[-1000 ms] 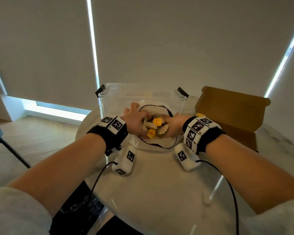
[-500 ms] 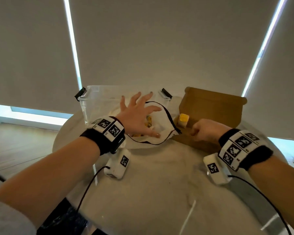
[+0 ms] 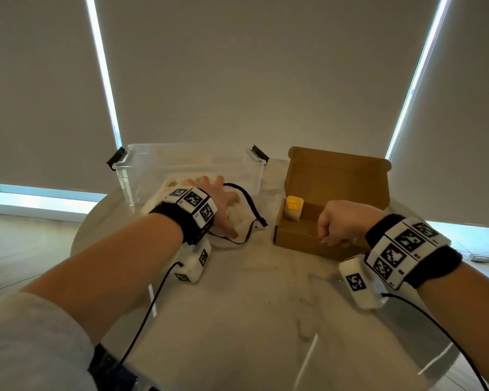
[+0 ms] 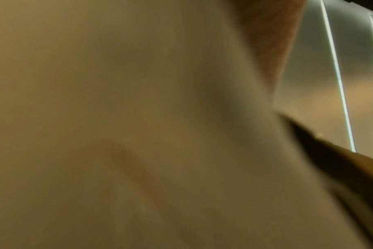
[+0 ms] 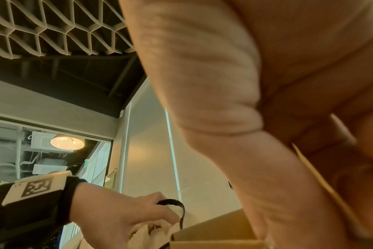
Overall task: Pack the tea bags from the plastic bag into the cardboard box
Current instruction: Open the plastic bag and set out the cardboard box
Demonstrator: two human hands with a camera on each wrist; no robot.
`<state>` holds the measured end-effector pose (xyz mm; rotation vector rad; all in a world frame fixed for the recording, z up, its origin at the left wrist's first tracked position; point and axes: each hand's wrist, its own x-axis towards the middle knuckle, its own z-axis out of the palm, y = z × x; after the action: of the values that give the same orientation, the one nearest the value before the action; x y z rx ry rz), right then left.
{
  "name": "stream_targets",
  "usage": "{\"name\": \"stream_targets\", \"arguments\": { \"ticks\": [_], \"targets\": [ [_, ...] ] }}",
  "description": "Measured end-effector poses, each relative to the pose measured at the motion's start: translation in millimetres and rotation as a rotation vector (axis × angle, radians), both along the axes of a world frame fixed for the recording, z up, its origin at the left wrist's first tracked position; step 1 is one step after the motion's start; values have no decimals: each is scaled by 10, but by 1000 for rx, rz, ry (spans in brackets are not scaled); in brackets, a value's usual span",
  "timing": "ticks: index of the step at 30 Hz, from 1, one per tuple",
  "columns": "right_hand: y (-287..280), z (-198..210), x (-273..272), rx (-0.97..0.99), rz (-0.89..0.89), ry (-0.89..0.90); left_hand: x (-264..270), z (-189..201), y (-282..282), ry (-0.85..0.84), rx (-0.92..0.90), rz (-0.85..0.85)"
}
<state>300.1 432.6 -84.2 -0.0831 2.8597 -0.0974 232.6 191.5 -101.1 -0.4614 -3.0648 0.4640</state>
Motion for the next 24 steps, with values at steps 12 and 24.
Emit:
{"name": "stream_targets", "arguments": {
  "ticks": [12,24],
  "targets": [
    [-1218,102,-170,-508,381,400,156,118,-671,131,408,-49],
    [-1885,-141,-794,-197,309,234,191,-15,-834,73,450,35]
  ]
}}
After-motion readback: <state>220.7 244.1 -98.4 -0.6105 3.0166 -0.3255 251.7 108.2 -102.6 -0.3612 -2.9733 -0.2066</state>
